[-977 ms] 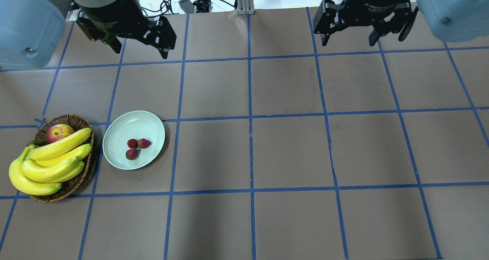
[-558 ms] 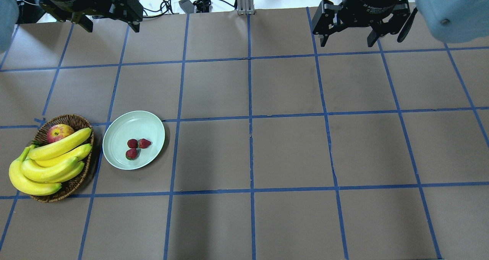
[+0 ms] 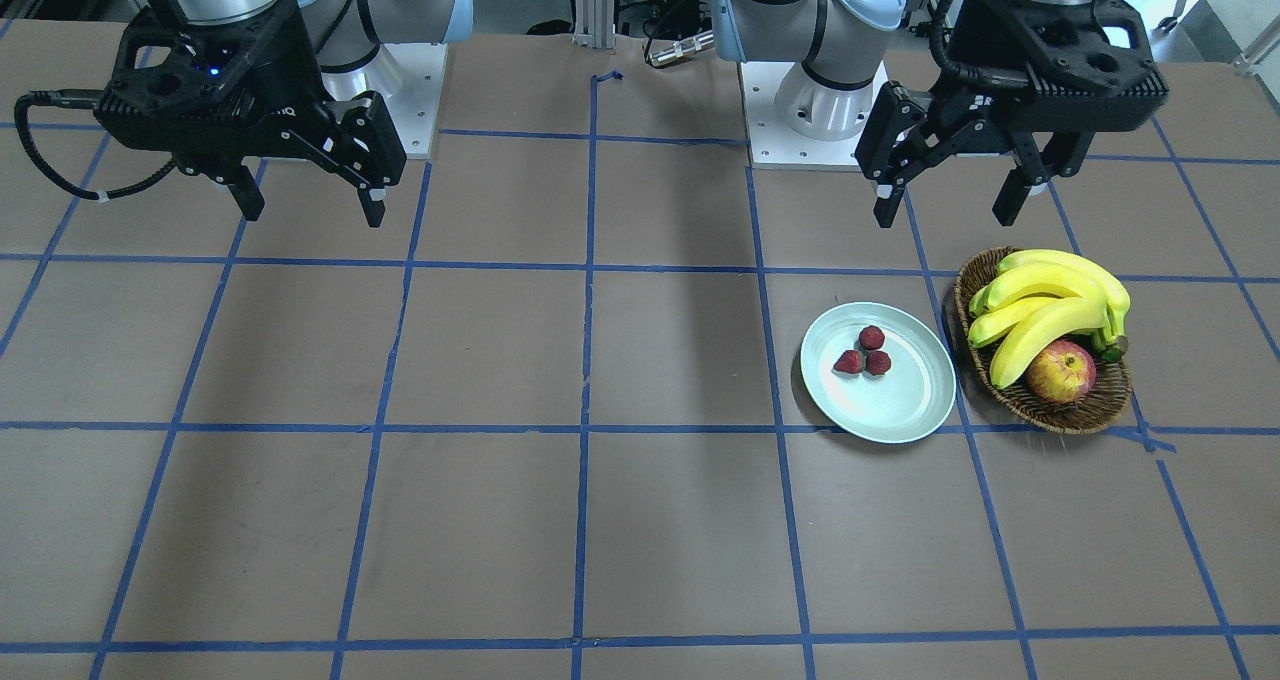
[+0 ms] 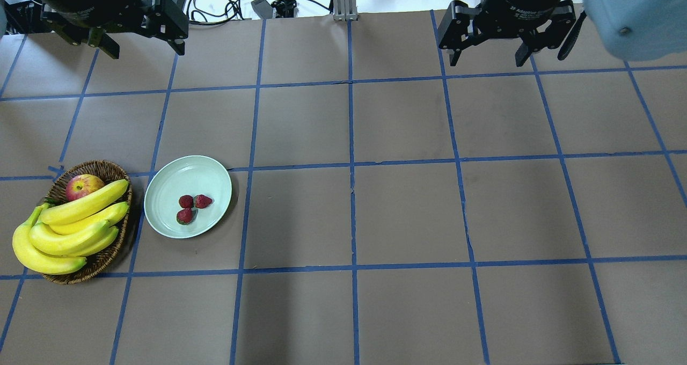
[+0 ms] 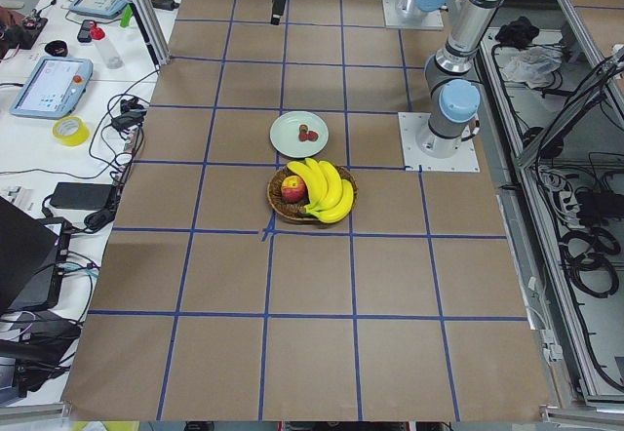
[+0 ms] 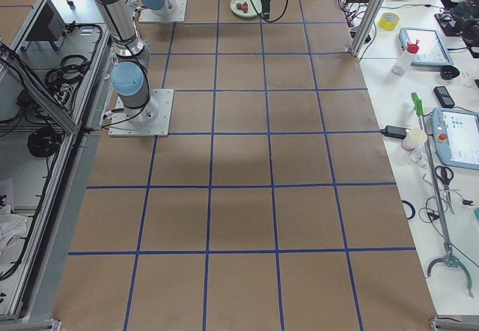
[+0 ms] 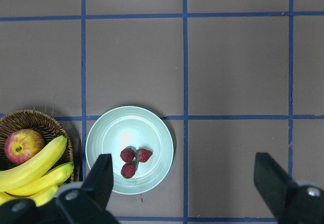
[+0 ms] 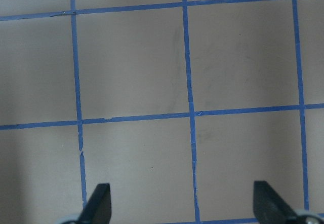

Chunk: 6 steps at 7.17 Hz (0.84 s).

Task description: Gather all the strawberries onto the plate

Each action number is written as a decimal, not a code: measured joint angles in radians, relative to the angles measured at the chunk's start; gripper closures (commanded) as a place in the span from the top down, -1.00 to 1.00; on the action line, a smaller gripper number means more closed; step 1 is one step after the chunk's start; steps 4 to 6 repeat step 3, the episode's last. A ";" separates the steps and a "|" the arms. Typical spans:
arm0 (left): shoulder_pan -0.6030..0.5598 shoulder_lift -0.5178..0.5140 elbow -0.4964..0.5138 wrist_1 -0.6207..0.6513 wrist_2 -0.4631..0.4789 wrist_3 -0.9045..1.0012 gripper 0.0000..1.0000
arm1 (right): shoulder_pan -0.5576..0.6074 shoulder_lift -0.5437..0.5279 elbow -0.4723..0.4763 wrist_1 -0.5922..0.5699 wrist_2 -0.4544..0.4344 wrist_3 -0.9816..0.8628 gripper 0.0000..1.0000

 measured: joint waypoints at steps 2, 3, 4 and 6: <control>0.002 0.001 0.010 -0.045 0.008 -0.020 1.00 | 0.000 0.001 0.000 0.000 0.000 0.000 1.00; 0.002 0.001 0.012 -0.062 0.015 -0.022 1.00 | 0.000 0.001 0.000 0.000 0.000 0.000 1.00; 0.002 0.001 0.012 -0.062 0.015 -0.022 1.00 | 0.000 0.001 0.000 0.000 0.000 0.000 1.00; 0.002 0.001 0.012 -0.062 0.015 -0.022 1.00 | 0.000 0.001 0.000 0.000 0.000 0.000 1.00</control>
